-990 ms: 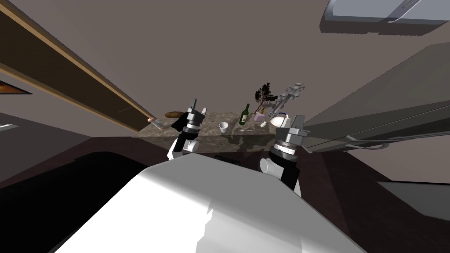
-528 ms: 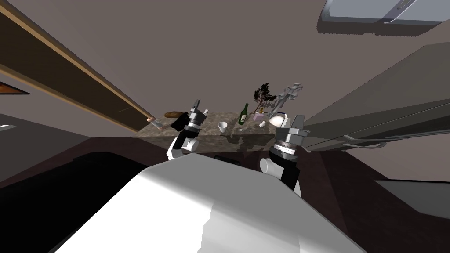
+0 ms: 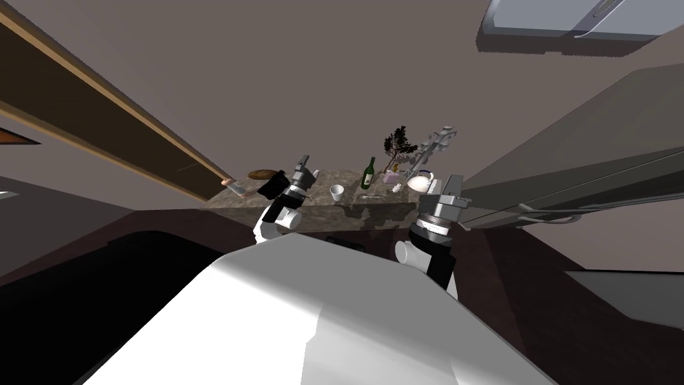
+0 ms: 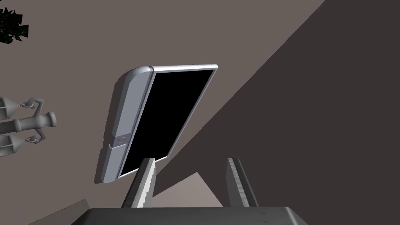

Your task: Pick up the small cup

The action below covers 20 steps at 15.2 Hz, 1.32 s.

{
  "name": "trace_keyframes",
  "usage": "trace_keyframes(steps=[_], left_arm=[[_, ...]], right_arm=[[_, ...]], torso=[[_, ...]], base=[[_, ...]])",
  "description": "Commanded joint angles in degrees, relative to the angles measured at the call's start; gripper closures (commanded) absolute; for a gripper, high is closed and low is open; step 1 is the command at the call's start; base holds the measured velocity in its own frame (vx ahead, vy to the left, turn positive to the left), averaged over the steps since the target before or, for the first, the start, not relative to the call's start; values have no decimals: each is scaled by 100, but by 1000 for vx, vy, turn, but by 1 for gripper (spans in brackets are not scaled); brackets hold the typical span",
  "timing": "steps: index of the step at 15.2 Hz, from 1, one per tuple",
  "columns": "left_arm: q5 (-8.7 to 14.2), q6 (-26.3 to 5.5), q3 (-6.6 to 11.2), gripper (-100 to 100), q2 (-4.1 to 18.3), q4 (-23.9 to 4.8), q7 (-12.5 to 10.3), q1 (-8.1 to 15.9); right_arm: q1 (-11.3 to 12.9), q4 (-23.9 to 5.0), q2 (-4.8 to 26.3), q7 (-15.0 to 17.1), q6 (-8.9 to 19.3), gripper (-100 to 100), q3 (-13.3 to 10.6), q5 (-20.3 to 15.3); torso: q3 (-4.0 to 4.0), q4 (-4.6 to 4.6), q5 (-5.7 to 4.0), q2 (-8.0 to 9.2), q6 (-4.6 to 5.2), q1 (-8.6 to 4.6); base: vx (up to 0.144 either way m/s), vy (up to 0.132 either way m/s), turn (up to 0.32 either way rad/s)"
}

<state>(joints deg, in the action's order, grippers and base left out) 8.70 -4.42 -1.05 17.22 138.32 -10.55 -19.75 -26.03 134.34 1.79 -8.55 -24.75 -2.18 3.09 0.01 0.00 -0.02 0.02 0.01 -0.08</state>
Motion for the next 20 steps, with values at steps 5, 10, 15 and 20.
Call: trace_keyframes(steps=[5, 10, 15, 20], left_arm=[[281, -740, 30, -100, 197, -11, -60, 172], [447, -1294, 37, -100, 308, -20, -86, 269], [617, -1781, 45, -100, 420, -34, -111, 366], [968, -2403, 62, -100, 655, -79, -158, 564]], right_arm=[[0, 0, 0, 0, 0, 0, 0, 0], [0, 0, 0, 0, 0, 0, 0, 0], [0, 0, 0, 0, 0, 0, 0, 0], [0, 0, 0, 0, 0, 0, 0, 0]], torso=[[-1, 0, 0, -1, 1, 0], [-1, 0, 0, -1, 0, 1], [-1, -1, 0, -2, -1, 0], [-1, 0, 1, -2, -1, 4]], base=[[-5, -21, -26], [-3, -16, -24], [-1, -16, -26], [-1, -14, -41]])
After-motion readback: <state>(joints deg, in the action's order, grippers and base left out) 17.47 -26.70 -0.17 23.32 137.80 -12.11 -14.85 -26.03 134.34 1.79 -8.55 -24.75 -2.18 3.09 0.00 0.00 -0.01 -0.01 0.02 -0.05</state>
